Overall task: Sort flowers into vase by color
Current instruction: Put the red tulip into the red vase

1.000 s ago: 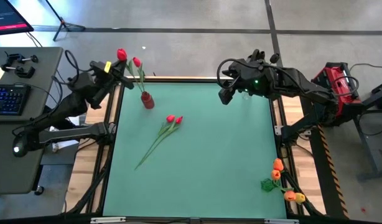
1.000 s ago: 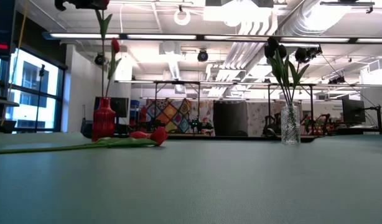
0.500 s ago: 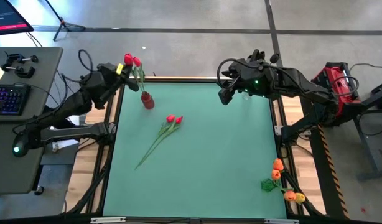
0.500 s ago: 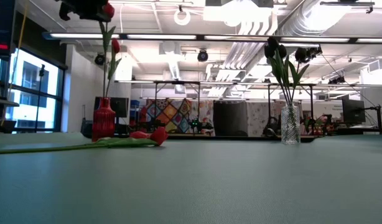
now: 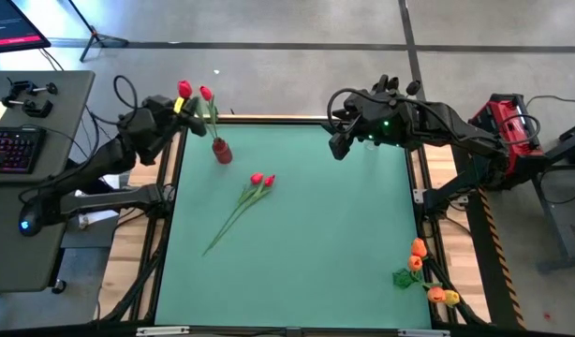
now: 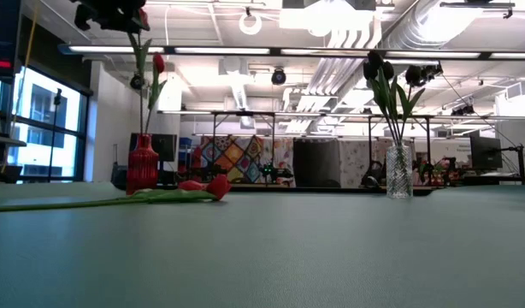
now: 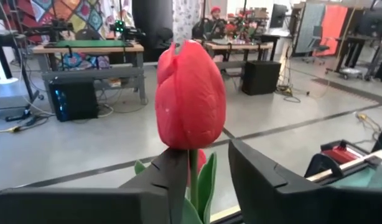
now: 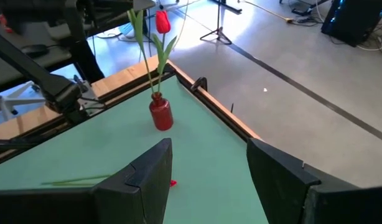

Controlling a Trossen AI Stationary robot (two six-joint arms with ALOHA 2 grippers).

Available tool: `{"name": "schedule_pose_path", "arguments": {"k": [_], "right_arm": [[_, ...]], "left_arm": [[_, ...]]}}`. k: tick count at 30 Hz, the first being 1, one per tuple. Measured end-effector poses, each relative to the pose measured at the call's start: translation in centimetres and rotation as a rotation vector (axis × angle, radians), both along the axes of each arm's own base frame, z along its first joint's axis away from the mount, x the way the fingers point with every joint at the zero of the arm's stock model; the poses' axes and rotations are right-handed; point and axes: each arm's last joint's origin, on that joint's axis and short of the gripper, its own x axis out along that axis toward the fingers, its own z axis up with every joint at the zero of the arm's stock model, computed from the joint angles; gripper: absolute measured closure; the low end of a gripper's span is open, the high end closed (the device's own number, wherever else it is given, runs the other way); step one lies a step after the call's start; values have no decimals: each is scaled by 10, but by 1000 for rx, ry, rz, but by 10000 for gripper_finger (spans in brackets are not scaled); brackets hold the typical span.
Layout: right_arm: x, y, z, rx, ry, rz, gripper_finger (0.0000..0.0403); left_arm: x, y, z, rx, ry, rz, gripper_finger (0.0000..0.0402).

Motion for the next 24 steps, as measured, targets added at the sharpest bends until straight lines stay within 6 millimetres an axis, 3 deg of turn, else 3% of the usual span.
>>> {"name": "schedule_pose_path", "arguments": {"k": [7, 13, 24], "right_arm": [[0, 0, 0, 0, 1, 1, 206], [0, 0, 0, -1, 1, 2, 206], [1, 1, -1, 44, -10, 32, 206]], "left_arm": [[-8, -4, 1, -8, -19, 1, 264], [5, 2, -15, -108, 60, -11, 231], [11, 5, -11, -90, -3, -9, 149]]}}
